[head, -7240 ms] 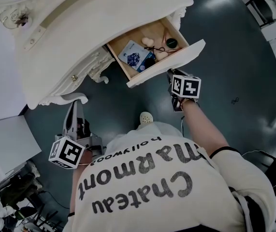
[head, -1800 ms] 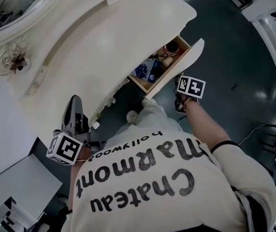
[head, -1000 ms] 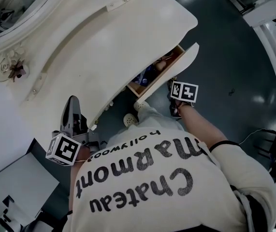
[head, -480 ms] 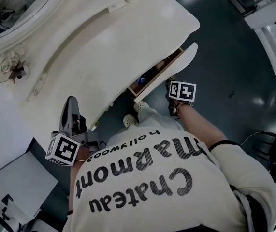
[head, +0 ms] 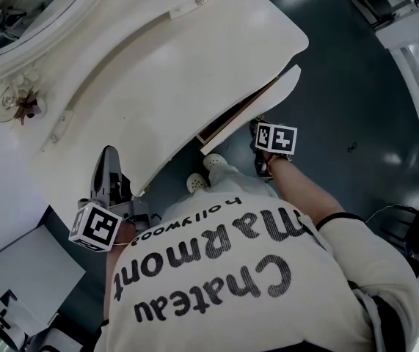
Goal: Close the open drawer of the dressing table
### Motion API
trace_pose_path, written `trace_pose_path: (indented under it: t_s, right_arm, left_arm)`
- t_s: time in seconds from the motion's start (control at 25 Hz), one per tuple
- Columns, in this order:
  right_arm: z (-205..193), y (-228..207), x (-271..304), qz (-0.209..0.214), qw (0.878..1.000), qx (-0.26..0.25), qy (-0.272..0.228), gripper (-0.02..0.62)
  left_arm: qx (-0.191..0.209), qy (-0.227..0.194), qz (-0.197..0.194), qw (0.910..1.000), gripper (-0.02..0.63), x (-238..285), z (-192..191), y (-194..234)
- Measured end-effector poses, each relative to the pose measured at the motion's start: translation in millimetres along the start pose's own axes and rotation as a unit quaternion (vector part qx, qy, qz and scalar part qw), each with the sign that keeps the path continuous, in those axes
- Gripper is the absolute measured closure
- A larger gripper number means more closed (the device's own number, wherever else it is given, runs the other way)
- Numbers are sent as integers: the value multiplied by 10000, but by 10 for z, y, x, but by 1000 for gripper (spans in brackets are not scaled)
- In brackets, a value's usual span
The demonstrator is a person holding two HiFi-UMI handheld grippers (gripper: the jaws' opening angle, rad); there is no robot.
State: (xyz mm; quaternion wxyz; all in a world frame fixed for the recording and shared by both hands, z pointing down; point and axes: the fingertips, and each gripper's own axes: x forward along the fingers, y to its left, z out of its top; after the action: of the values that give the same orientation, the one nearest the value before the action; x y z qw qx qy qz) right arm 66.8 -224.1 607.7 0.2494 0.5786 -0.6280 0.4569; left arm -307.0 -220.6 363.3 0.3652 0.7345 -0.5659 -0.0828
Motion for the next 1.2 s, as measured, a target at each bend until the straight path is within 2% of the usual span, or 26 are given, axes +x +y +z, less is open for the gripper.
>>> trace_pose_path:
  t_s: [0.8, 1.2]
  right_arm:
    - [221, 219, 206, 332, 9980, -537, -43, 471]
    - [325, 319, 290, 511, 9966, -650, -46, 469]
  left_arm:
    - [44, -143, 341, 9993, 598, -29, 90, 64]
    - [86, -244, 492, 9985, 598, -73, 112, 46]
